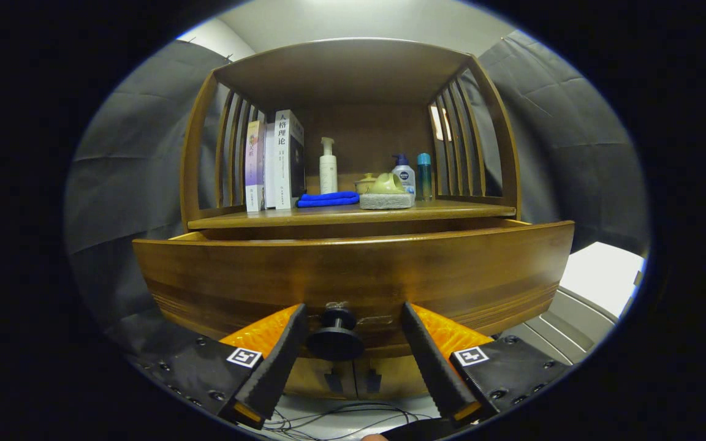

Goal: Pull open the drawer, take out the items inside it, and place them on the countertop above the cabinet.

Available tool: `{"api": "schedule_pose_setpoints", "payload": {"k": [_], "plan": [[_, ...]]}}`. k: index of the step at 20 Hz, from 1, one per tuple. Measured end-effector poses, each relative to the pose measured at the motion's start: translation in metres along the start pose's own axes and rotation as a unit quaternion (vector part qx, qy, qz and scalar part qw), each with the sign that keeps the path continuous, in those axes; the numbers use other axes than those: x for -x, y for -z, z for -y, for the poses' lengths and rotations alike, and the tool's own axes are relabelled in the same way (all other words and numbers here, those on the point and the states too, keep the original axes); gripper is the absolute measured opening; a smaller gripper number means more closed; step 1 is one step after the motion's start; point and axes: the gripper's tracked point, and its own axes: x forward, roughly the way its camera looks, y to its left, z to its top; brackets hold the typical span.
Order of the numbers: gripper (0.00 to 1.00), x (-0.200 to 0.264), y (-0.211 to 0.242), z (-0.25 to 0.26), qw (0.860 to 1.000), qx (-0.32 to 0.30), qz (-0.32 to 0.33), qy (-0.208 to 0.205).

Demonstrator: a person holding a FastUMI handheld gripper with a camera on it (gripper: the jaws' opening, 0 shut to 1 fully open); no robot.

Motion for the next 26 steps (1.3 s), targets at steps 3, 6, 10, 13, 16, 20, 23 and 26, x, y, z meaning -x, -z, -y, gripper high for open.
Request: {"api": "schedule_pose_setpoints", "payload": {"k": [3,6,10,13,16,20,23,26], "plan": [[0.98,-0.01,-0.001,-0.001,1.0,0.004,0.002,0.003],[0.98,-0.021,-0.003,-0.001,1.0,0.005,0.006,0.003],[0.98,-0.037,-0.006,-0.001,1.0,0.006,0.005,0.004],[0.98,-0.049,-0.007,-0.002,1.0,0.01,0.003,0.007],[0.98,-0.06,-0.009,-0.003,1.0,0.013,0.004,0.01],[0.98,-0.074,-0.011,-0.002,1.0,0.017,0.004,0.012],[0.98,-0.083,-0.012,-0.003,1.0,0.019,0.006,0.013],[0.98,-0.093,-0.014,-0.002,1.0,0.02,0.009,0.012]]}}
